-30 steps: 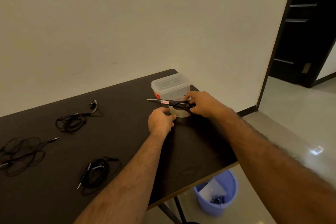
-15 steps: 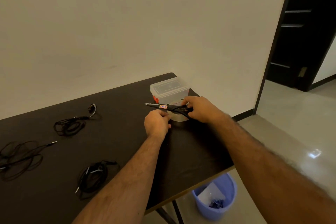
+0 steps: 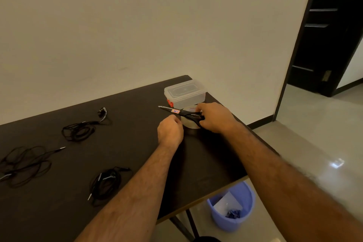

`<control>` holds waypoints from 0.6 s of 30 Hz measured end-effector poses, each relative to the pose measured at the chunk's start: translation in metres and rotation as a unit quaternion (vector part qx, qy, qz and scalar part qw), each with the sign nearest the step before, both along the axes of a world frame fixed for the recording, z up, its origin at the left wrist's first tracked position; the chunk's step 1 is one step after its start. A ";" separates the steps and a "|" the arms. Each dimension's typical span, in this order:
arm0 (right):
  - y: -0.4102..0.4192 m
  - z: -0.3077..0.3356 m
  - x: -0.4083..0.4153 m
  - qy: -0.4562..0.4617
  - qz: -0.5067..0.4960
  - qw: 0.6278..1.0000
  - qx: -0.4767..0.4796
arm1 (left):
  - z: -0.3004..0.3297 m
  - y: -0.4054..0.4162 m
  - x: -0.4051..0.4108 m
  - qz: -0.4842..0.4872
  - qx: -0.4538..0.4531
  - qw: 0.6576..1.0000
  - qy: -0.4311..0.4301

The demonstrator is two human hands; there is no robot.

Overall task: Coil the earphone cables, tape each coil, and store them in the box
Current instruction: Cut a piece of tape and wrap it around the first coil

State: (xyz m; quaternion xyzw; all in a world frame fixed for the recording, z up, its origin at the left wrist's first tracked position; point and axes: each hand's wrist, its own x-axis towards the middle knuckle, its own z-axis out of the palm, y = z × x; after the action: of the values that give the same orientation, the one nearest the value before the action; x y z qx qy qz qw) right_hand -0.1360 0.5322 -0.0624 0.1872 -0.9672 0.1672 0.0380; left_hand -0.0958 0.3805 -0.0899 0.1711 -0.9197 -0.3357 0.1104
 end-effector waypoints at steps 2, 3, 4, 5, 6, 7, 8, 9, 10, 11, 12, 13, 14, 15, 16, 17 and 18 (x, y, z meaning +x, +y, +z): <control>-0.003 0.002 0.006 0.008 -0.014 1.000 0.010 | 0.000 -0.003 0.006 -0.006 0.008 1.000 -0.011; -0.006 0.004 0.008 0.010 -0.021 1.000 0.015 | 0.000 -0.005 0.010 -0.008 0.011 1.000 -0.018; -0.009 0.005 0.010 0.010 -0.027 0.999 0.022 | 0.001 -0.007 0.014 -0.009 0.011 1.000 -0.023; -0.012 0.007 0.013 0.007 -0.032 0.999 0.027 | 0.001 -0.010 0.018 -0.011 0.007 0.999 -0.029; -0.017 0.008 0.016 0.003 -0.037 0.999 0.031 | 0.002 -0.013 0.023 -0.012 0.002 0.999 -0.037; -0.021 0.009 0.019 0.002 -0.043 0.999 0.033 | 0.003 -0.017 0.027 -0.015 -0.004 0.999 -0.045; -0.025 0.009 0.022 0.000 -0.049 0.998 0.036 | 0.006 -0.020 0.032 -0.019 -0.009 0.998 -0.054; -0.029 0.011 0.024 0.001 -0.056 0.998 0.038 | 0.008 -0.022 0.035 -0.024 -0.016 0.998 -0.062; -0.032 0.012 0.026 0.000 -0.063 0.997 0.040 | 0.011 -0.023 0.038 -0.027 -0.021 0.997 -0.070; -0.035 0.012 0.028 -0.001 -0.069 0.997 0.041 | 0.014 -0.025 0.042 -0.031 -0.024 0.996 -0.077; -0.039 0.013 0.031 -0.005 -0.071 0.997 0.043 | 0.016 -0.028 0.047 -0.034 -0.026 0.995 -0.086; -0.042 0.013 0.033 -0.009 -0.071 0.996 0.045 | 0.018 -0.031 0.051 -0.037 -0.029 0.994 -0.095; -0.044 0.014 0.035 -0.016 -0.067 0.997 0.046 | 0.021 -0.033 0.055 -0.040 -0.032 0.993 -0.107; -0.045 0.015 0.037 -0.027 -0.061 0.997 0.044 | 0.022 -0.037 0.058 -0.043 -0.034 0.991 -0.122; -0.045 0.016 0.038 -0.042 -0.053 0.997 0.040 | 0.024 -0.040 0.061 -0.046 -0.033 0.989 -0.136; -0.044 0.017 0.039 -0.057 -0.043 0.997 0.034 | 0.025 -0.043 0.064 -0.047 -0.030 0.988 -0.144; -0.042 0.018 0.041 -0.072 -0.032 0.997 0.029 | 0.026 -0.045 0.066 -0.048 -0.030 0.987 -0.148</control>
State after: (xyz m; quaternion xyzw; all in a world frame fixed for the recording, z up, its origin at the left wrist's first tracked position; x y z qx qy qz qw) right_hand -0.0954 0.4901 -0.0443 0.1447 -0.9774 0.1511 -0.0313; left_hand -0.0296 0.3354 -0.0640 0.1713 -0.9425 -0.2843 -0.0380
